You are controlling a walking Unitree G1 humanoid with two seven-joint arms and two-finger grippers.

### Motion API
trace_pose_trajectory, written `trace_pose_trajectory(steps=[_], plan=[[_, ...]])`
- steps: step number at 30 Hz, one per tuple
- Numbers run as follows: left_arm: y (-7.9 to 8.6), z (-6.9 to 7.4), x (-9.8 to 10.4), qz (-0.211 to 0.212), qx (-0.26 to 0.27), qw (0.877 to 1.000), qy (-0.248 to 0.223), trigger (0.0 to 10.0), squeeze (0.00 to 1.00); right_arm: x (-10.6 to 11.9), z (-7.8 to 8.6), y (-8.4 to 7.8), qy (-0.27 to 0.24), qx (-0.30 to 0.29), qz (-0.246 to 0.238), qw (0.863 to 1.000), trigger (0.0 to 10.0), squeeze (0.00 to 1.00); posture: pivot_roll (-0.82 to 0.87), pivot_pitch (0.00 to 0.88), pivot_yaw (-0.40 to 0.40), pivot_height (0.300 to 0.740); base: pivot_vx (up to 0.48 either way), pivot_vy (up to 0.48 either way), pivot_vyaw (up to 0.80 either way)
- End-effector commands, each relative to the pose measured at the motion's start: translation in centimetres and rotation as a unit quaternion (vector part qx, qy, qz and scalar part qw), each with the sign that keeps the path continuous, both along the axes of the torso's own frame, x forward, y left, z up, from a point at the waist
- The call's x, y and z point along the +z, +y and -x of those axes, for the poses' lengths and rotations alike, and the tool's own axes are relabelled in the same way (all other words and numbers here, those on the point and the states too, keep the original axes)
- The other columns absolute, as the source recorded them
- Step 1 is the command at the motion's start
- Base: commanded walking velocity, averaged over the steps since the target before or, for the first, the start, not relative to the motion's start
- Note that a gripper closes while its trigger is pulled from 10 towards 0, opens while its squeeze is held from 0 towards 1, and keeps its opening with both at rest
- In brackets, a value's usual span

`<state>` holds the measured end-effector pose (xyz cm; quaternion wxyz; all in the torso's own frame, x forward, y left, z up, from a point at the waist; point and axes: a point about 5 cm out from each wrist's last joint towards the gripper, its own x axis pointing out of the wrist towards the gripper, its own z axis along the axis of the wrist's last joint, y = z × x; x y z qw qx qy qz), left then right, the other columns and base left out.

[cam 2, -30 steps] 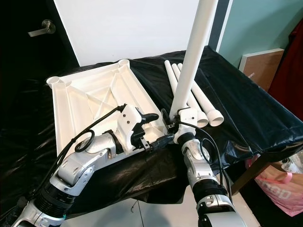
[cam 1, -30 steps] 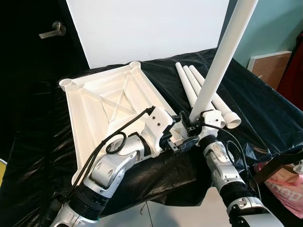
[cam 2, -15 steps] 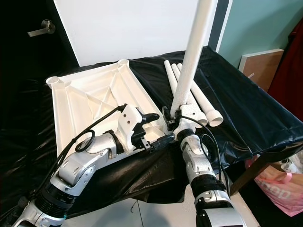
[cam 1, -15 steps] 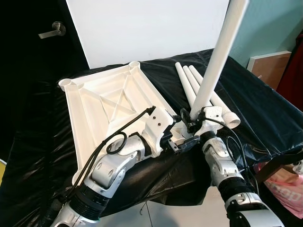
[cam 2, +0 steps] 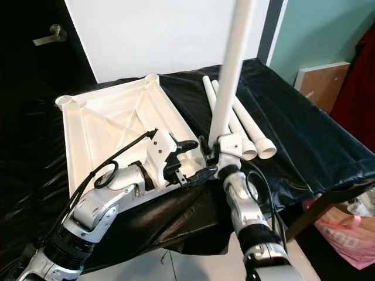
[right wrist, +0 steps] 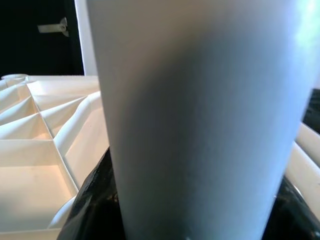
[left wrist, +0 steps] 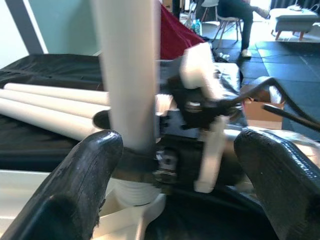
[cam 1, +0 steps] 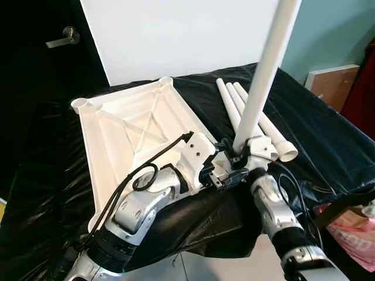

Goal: Building children table

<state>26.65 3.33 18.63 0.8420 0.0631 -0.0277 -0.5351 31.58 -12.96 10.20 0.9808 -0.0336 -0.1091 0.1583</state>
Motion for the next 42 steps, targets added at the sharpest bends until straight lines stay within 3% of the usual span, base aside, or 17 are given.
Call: trace_pose_trajectory(steps=[1, 11, 17, 31, 36, 42], plan=[[-0.1, 0.3, 0.2, -0.005, -0.02, 1.0, -0.005, 10.0, 0.0, -4.0, 1.6, -0.5, 0.092, -0.003, 0.008, 0.996, 10.0, 0.0, -0.16, 0.019, 0.034, 0.74, 0.0, 0.0, 0.0], [-0.1, 0.2, 0.3, -0.007, -0.02, 1.0, -0.008, 10.0, 0.0, -4.5, 2.0, -1.5, 0.085, -0.019, 0.012, 0.996, 10.0, 0.0, -0.17, 0.011, 0.036, 0.74, 0.0, 0.0, 0.0], [-0.1, 0.1, 0.2, -0.008, -0.019, 1.0, -0.008, 10.0, 0.0, -5.1, 2.2, -2.5, 0.104, -0.053, -0.063, 0.991, 10.0, 0.0, -0.16, 0.017, 0.035, 0.74, 0.0, 0.0, 0.0], [0.1, 0.1, 0.3, -0.007, -0.016, 1.0, -0.008, 10.0, 0.0, -5.4, 1.9, -1.8, 0.118, -0.019, -0.015, 0.993, 10.0, 0.0, -0.17, 0.03, 0.036, 0.74, 0.0, 0.0, 0.0], [0.0, 0.1, 0.3, -0.006, -0.015, 1.0, -0.007, 10.0, 0.0, -5.3, 1.8, -1.5, 0.113, 0.007, 0.052, 0.992, 10.0, 0.0, -0.17, 0.034, 0.035, 0.74, 0.0, 0.0, 0.0], [0.0, 0.1, 0.3, -0.005, -0.013, 1.0, -0.007, 10.0, 0.0, -5.1, 1.7, -1.7, 0.106, 0.008, 0.048, 0.993, 10.0, 0.0, -0.17, 0.037, 0.033, 0.74, 0.0, 0.0, 0.0]])
